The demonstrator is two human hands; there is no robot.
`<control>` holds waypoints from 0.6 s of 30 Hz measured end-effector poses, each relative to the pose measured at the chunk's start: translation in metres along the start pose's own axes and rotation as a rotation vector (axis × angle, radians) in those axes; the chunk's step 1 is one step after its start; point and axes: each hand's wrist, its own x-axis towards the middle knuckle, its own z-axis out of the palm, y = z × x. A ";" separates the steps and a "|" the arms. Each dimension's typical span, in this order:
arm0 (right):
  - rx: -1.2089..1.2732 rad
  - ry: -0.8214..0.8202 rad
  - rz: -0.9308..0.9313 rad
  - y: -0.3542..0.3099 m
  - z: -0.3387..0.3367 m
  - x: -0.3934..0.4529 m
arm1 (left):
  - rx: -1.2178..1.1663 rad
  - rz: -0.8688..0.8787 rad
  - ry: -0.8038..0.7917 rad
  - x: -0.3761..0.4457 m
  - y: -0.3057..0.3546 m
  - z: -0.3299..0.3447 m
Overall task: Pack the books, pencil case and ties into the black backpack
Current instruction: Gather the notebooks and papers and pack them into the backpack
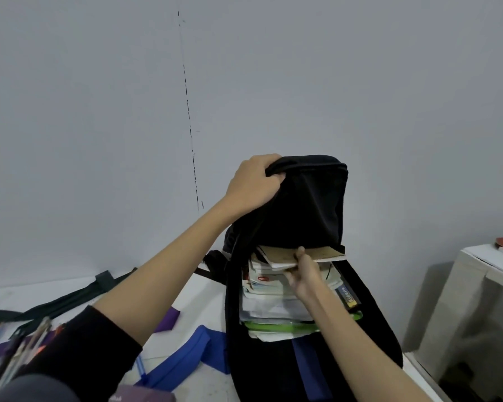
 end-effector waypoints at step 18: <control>-1.822 -0.003 -1.275 0.008 -0.050 0.025 | -0.062 -0.030 -0.006 0.003 -0.015 -0.007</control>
